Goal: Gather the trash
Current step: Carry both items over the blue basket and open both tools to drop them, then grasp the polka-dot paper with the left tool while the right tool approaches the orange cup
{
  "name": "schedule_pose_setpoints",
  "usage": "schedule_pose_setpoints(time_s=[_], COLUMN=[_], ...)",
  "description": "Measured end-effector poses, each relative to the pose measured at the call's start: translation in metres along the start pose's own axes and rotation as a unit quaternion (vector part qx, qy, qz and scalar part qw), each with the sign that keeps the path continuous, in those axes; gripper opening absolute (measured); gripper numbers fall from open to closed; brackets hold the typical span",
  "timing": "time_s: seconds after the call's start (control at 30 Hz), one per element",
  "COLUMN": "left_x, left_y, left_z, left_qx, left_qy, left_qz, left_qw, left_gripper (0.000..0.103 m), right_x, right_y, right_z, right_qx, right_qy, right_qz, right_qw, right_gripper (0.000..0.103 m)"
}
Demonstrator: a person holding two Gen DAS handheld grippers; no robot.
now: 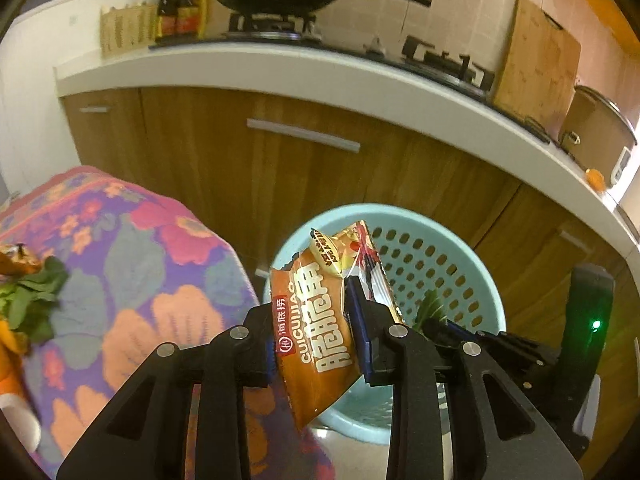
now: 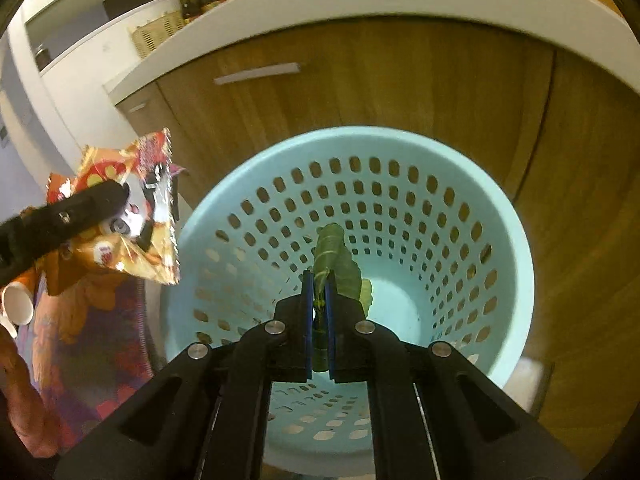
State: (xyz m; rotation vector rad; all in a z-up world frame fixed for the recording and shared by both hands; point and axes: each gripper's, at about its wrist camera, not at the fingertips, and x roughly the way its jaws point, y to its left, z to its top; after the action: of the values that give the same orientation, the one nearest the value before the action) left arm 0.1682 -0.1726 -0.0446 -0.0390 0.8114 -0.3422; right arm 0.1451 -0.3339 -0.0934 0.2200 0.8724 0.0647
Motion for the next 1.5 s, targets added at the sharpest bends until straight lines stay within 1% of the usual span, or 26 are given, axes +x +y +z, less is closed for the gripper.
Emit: schedule_pose_setpoints(time_s=[0.07,0.13,0.2,0.43,0.5,0.53,0.6,0.7,0.83,1.03,1.17,1.23,1.27,1.33,1.37,1.4,1.5], left_x=[0.006,0.008,0.008,-0.002,-0.009,-0.014,-0.021,-0.034,-0.056,-0.103,-0.14,-0.157,-0.167,-0.188,-0.195,-0.205,-0.229], left_y=[0.0,-0.001,-0.002,-0.001,0.003,0.005,0.007,0.011,0.014,0.034,0.058,0.071,0.08,0.099,0.106,0.117,0.15], left_z=[0.0,0.002,0.002,0.002,0.002,0.002,0.002,0.001,-0.004,-0.01,-0.015,-0.018,-0.021,-0.028,-0.03,-0.035,-0.046], left_qx=[0.001,0.003,0.007,0.011,0.007,0.002,-0.002,-0.006,-0.006,-0.016,-0.032,-0.041,-0.047,-0.062,-0.067,-0.077,-0.106], left_qy=[0.007,0.009,0.007,-0.002,-0.01,-0.014,-0.021,-0.033,-0.052,-0.096,-0.128,-0.141,-0.147,-0.16,-0.164,-0.17,-0.181], left_qz=[-0.001,-0.002,-0.005,-0.012,-0.014,-0.017,-0.019,-0.02,-0.021,-0.014,0.004,0.016,0.025,0.04,0.046,0.058,0.083], left_qw=[1.0,1.0,0.9999,0.9999,0.9998,0.9998,0.9996,0.9992,0.9984,0.9951,0.9913,0.9891,0.9877,0.9844,0.9831,0.9807,0.9743], left_gripper=[0.029,0.034,0.041,0.041,0.045,0.045,0.047,0.05,0.051,0.06,0.066,0.068,0.068,0.069,0.07,0.071,0.072], right_x=[0.002,0.002,0.002,-0.005,-0.008,-0.011,-0.017,-0.024,-0.035,-0.056,-0.07,-0.075,-0.077,-0.081,-0.082,-0.084,-0.087], right_y=[-0.002,-0.004,-0.006,0.0,0.002,0.004,0.005,0.008,0.017,0.045,0.075,0.09,0.099,0.116,0.125,0.135,0.166], right_z=[0.0,-0.001,-0.002,0.0,0.001,0.001,0.001,0.001,0.002,0.005,0.009,0.01,0.01,0.01,0.009,0.008,0.005], right_qx=[0.004,0.003,0.006,0.002,-0.001,-0.003,-0.004,-0.004,-0.008,-0.028,-0.053,-0.063,-0.07,-0.082,-0.089,-0.096,-0.124], right_qy=[0.003,0.007,0.009,0.003,0.0,-0.004,-0.008,-0.013,-0.021,-0.045,-0.064,-0.071,-0.074,-0.08,-0.083,-0.086,-0.09], right_qz=[-0.003,-0.008,-0.004,0.004,0.001,0.0,0.002,0.001,0.005,0.029,0.048,0.06,0.067,0.079,0.083,0.087,0.11], right_qw=[1.0,1.0,1.0,1.0,1.0,1.0,1.0,1.0,1.0,0.998,0.995,0.994,0.993,0.99,0.989,0.988,0.982], right_gripper=[0.003,0.003,0.004,0.006,0.012,0.013,0.019,0.023,0.024,0.024,0.024,0.025,0.026,0.033,0.042,0.046,0.046])
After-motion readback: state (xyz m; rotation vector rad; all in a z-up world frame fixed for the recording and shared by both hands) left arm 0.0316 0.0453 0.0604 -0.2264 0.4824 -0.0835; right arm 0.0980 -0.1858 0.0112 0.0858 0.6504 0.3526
